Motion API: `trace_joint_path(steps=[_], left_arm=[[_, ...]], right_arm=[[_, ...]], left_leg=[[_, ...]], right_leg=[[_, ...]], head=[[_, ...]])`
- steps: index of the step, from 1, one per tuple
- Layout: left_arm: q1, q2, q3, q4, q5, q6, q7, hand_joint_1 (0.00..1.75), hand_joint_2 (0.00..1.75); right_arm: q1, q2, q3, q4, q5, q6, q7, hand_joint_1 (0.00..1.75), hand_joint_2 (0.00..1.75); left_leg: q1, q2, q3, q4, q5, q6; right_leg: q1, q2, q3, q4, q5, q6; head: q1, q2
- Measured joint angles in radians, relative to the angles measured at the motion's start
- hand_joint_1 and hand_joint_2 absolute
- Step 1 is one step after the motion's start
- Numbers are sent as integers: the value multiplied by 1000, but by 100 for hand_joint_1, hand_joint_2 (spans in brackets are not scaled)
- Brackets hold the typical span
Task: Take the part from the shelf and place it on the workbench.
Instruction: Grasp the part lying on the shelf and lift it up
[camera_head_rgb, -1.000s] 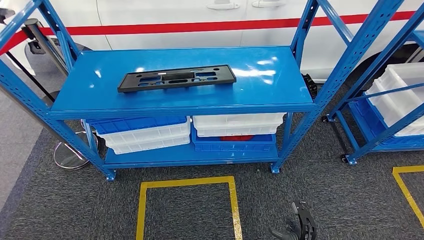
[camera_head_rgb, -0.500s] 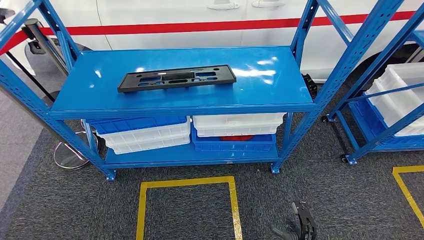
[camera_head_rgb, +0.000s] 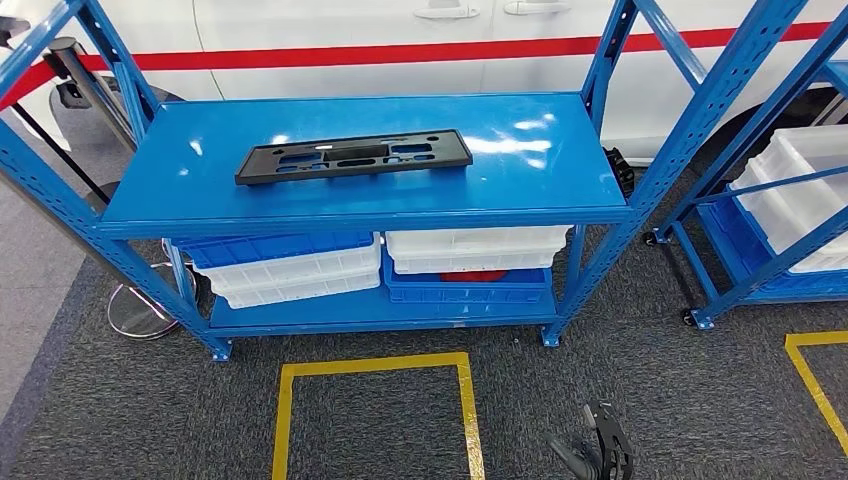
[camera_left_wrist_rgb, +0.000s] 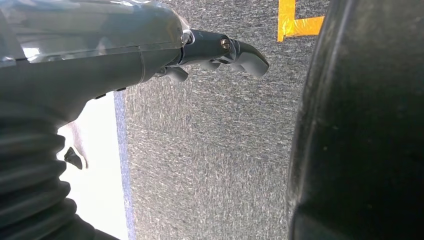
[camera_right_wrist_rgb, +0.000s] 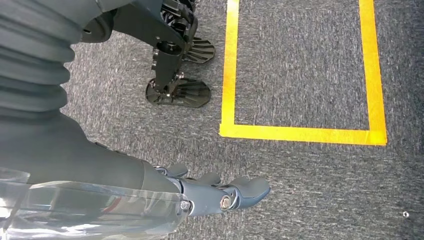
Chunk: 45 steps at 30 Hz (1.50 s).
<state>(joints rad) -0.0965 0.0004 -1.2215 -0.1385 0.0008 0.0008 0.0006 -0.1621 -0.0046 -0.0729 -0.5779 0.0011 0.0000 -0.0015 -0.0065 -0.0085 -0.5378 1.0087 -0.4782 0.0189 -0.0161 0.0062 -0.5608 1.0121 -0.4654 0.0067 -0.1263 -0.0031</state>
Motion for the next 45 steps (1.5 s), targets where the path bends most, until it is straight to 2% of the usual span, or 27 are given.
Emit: trace_joint_path(steps=[4, 7, 13, 35, 38, 39, 42, 45], left_arm=[[1, 0, 4, 0, 0, 0, 0, 0, 175], [13, -1, 62, -10, 0, 0, 0, 0, 175], [52, -3, 251, -44, 0, 0, 0, 0, 175], [208, -3, 1031, -199, 0, 0, 0, 0, 175], [221, -3, 1104, -213, 0, 0, 0, 0, 175], [224, -3, 1122, -216, 0, 0, 0, 0, 131], [229, -3, 1158, -223, 0, 0, 0, 0, 0], [232, -3, 1178, -227, 0, 0, 0, 0, 0]], right_arm=[[2, 0, 0, 0, 0, 0, 0, 0, 175], [19, 0, 0, 1, 0, 0, 0, 0, 175], [74, 0, 0, 15, 0, 0, 0, 0, 175], [273, 1, 33, 128, 0, 0, 1, 0, 175], [289, 1, 41, 139, 0, 0, 1, 0, 44], [293, 1, 43, 142, 0, 0, 1, 0, 0], [298, 1, 45, 149, 0, 0, 1, 0, 0], [301, 1, 48, 153, 0, 0, 1, 0, 0]], left_leg=[[0, 0, 0, 0, 0, 0], [0, 0, 0, 0, 0, 0], [0, 0, 0, 0, -1, 1], [0, 0, 0, -1, -2, 0], [0, 0, 0, -1, -3, 0], [0, 0, 0, -1, -3, 0], [0, 0, 0, -1, -3, 0], [0, 0, 0, -1, -3, 0]], right_leg=[[0, 0, 0, 0, 0, 0], [0, 0, 0, 0, 0, 0], [0, 0, 0, 0, -1, 1], [0, 0, 0, 0, -3, 1], [0, 0, 1, 0, -3, 1], [0, 0, 1, 0, -4, 1], [0, 0, 1, 0, -4, 1], [0, 0, 1, 0, -4, 1]], head=[[0, 0], [0, 0], [0, 0], [0, 0], [0, 0], [0, 0], [0, 0], [0, 0]])
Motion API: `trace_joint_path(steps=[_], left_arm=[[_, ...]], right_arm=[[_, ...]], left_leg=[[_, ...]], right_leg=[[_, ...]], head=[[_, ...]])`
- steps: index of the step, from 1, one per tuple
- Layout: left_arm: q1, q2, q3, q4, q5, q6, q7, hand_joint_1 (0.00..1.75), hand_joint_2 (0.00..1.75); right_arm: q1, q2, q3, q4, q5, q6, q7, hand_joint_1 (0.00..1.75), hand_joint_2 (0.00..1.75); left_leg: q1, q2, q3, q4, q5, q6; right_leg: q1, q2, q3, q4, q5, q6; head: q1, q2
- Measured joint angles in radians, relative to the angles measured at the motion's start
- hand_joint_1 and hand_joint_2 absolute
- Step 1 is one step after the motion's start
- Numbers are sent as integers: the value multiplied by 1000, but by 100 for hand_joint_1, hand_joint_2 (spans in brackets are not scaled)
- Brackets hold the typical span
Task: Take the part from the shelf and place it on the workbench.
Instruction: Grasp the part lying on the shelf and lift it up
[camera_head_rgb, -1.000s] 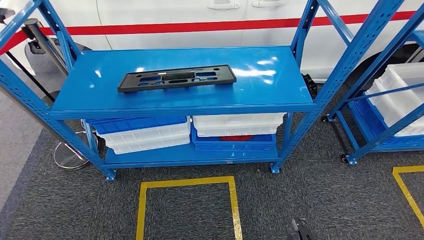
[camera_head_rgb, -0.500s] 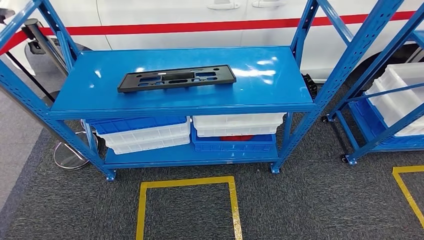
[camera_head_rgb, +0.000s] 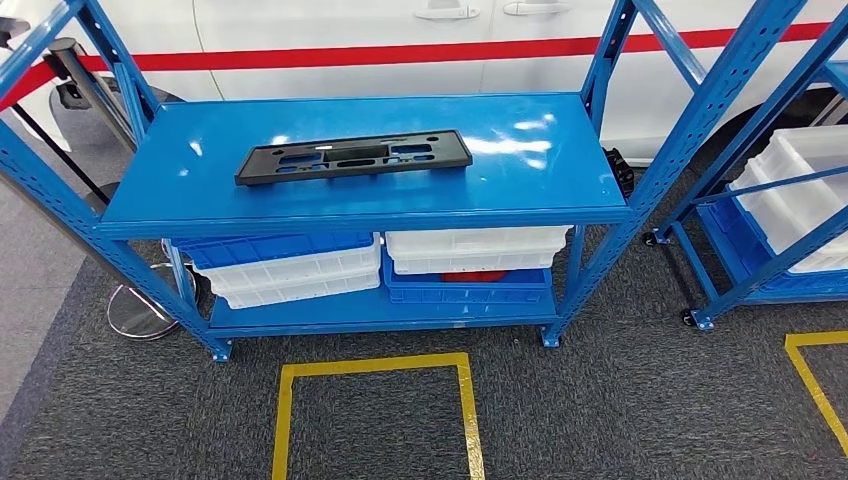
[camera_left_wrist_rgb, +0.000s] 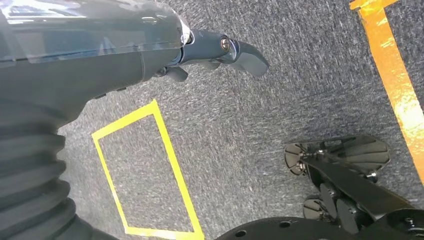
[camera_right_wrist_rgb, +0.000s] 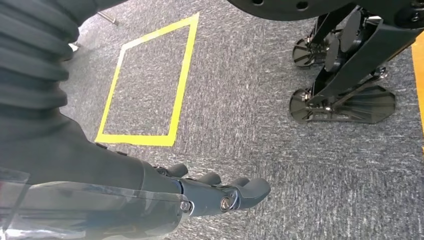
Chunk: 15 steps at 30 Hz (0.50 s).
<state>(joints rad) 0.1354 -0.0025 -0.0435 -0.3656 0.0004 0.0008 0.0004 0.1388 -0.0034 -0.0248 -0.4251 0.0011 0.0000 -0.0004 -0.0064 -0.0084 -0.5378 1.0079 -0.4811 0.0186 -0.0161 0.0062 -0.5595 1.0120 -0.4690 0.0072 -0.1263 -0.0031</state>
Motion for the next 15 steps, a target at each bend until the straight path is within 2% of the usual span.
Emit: trace_joint_path(steps=[13, 15], left_arm=[[4, 0, 23, -8, 0, 0, 0, 0, 0], [5, 0, 24, -9, 0, 0, 0, 0, 0]], right_arm=[[2, 0, 4, 8, 0, 0, 0, 0, 0], [2, 0, 4, 8, 0, 0, 0, 0, 87]], left_leg=[[0, 0, 0, 0, 0, 0], [0, 0, 0, 0, 0, 0]], right_leg=[[0, 0, 0, 0, 0, 0], [0, 0, 0, 0, 0, 0]], head=[[0, 0], [0, 0]])
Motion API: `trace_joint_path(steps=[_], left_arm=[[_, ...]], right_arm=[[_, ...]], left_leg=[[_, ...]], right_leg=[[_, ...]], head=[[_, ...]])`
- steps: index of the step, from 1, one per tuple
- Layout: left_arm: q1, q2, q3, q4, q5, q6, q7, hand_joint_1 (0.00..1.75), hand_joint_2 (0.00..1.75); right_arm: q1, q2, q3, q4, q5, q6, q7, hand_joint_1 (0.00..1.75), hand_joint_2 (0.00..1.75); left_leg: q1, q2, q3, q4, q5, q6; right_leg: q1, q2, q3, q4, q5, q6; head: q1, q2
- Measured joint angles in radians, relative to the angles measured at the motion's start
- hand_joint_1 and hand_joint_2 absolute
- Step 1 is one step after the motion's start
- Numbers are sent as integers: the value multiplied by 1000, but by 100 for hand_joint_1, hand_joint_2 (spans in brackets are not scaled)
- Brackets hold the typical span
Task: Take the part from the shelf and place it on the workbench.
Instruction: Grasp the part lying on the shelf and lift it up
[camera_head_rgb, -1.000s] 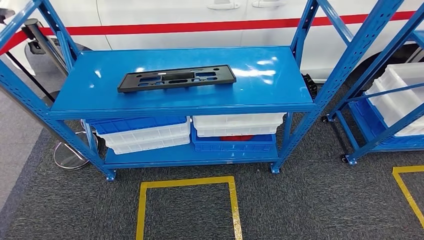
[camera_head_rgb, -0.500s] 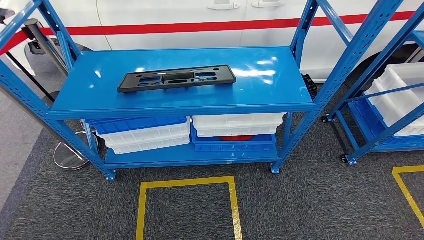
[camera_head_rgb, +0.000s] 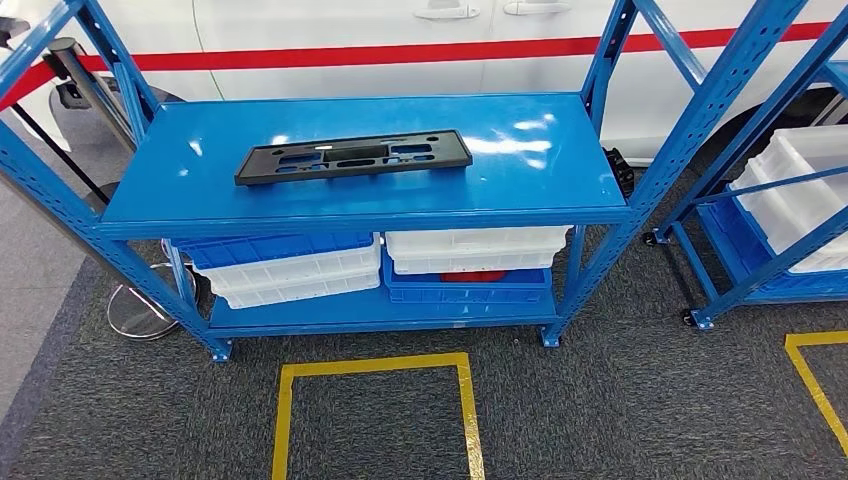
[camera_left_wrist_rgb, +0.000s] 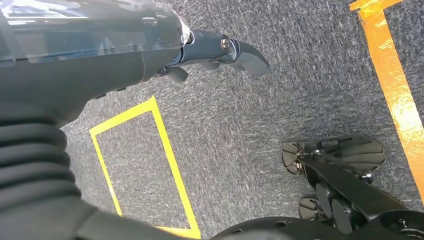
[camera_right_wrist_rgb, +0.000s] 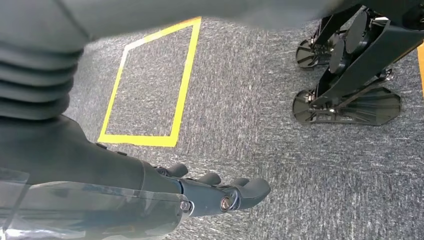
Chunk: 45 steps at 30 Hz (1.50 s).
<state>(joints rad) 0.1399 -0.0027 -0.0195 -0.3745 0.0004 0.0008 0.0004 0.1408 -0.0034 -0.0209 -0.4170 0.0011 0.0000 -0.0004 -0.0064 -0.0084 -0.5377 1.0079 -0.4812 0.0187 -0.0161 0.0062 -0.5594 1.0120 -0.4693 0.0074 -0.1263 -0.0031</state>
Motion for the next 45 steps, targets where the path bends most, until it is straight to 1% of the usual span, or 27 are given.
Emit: trace_joint_path(steps=[2, 14, 18, 25, 29, 33, 37, 45], left_arm=[[0, 0, 0, -1, 0, 0, 0, 0, 0], [0, 0, 6, -2, 0, 0, 0, 0, 0], [0, 0, 6, -2, 0, 0, 0, 0, 0], [1, 0, 7, -4, 0, 0, 0, 0, 0], [1, 0, 7, -5, 0, 0, 0, 0, 0], [1, 0, 8, -5, 0, 0, 0, 0, 0], [1, 0, 9, -5, 0, 0, 0, 0, 175], [1, 0, 10, -5, 0, 0, 0, 0, 175]], right_arm=[[0, 0, 0, 0, 0, 0, 0, 0, 175], [0, 0, 0, 1, 0, 0, 0, 0, 175], [0, 0, 0, 2, 0, 0, 0, 0, 0], [0, 0, 0, 3, 0, 0, 0, 0, 0], [0, 0, 0, 4, 0, 0, 0, 0, 175], [0, 0, 0, 4, 0, 0, 0, 0, 175], [0, 0, 0, 5, 0, 0, 0, 0, 175], [0, 0, 1, 5, 0, 0, 0, 0, 175]], left_leg=[[0, 0, 0, 0, 0, 0], [0, 0, 0, 0, 0, 0], [0, 0, 0, 0, 0, 0], [0, 0, 0, 0, 0, 0], [0, 0, 0, 0, 0, 0], [0, 0, 0, 0, 0, 0], [0, 0, 0, 0, 0, 0], [0, 0, 0, 0, 0, 0]], right_leg=[[0, 0, 0, 0, 0, 0], [0, 0, 0, 0, 0, 0], [0, 0, 0, 0, 0, 0], [0, 0, 0, 0, 0, 0], [0, 0, 0, 0, 0, 0], [0, 0, 0, 0, 0, 0], [0, 0, 0, 0, 0, 0], [0, 0, 0, 0, 0, 0]], head=[[0, 0], [0, 0], [0, 0], [0, 0], [0, 0], [0, 0], [0, 0], [0, 0]])
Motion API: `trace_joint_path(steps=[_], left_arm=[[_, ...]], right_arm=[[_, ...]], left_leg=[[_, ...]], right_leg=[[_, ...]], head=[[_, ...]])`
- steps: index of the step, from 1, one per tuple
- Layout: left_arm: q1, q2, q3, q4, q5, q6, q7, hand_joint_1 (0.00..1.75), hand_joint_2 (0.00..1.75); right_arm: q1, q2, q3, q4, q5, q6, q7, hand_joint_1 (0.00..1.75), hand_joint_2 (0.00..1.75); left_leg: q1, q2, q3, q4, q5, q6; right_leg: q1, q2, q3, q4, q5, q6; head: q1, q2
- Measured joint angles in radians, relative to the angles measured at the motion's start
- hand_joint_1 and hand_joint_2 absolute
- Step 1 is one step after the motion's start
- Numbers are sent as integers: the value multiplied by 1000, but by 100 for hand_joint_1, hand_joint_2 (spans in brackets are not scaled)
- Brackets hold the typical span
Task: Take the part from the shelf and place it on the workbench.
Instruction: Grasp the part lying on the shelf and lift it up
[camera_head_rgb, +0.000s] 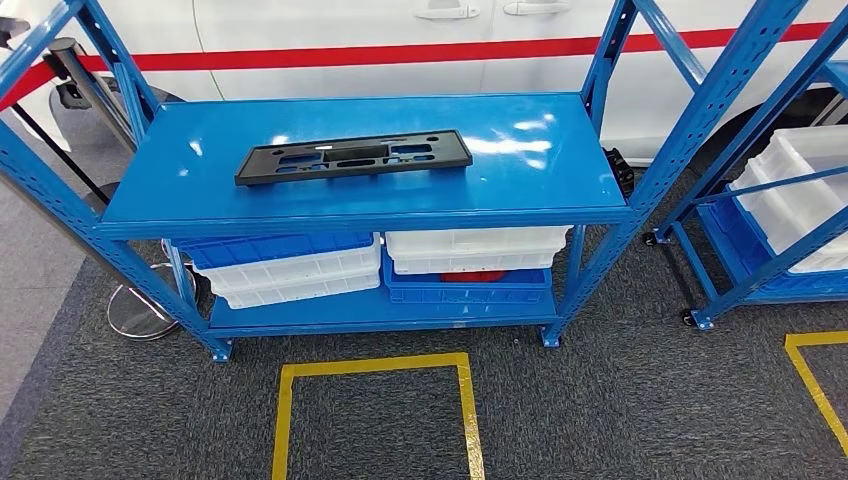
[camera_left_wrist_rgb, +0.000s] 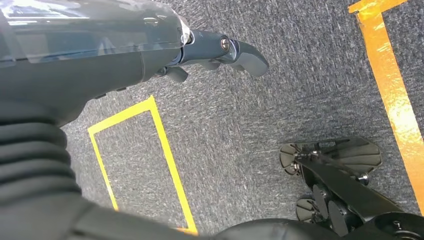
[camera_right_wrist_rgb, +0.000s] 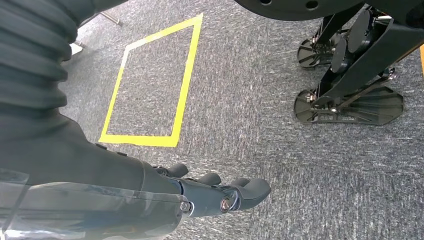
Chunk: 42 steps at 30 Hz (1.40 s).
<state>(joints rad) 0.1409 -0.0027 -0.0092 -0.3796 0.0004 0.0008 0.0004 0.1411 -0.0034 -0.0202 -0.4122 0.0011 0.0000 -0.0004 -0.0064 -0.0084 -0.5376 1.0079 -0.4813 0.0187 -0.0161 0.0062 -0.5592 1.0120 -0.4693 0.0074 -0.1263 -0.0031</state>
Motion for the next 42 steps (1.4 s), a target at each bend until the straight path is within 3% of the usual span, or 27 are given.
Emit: trace_joint_path(steps=[35, 39, 42], left_arm=[[0, 0, 2, 0, 0, 0, 0, 0, 175], [0, 0, 2, 0, 0, 0, 0, 0, 0], [0, 0, 2, 0, 0, 0, 0, 0, 0]], right_arm=[[0, 0, 0, 1, 0, 0, 0, 0, 175], [0, 0, 0, 1, 0, 0, 0, 0, 175], [0, 0, 0, 1, 0, 0, 0, 0, 44]], left_leg=[[0, 0, 0, 0, 0, 0], [0, 0, 0, 0, 0, 0], [0, 0, 0, 0, 0, 0]], right_leg=[[0, 0, 0, 0, 0, 0], [0, 0, 0, 0, 0, 0], [0, 0, 0, 0, 0, 0]], head=[[0, 0], [0, 0], [0, 0]])
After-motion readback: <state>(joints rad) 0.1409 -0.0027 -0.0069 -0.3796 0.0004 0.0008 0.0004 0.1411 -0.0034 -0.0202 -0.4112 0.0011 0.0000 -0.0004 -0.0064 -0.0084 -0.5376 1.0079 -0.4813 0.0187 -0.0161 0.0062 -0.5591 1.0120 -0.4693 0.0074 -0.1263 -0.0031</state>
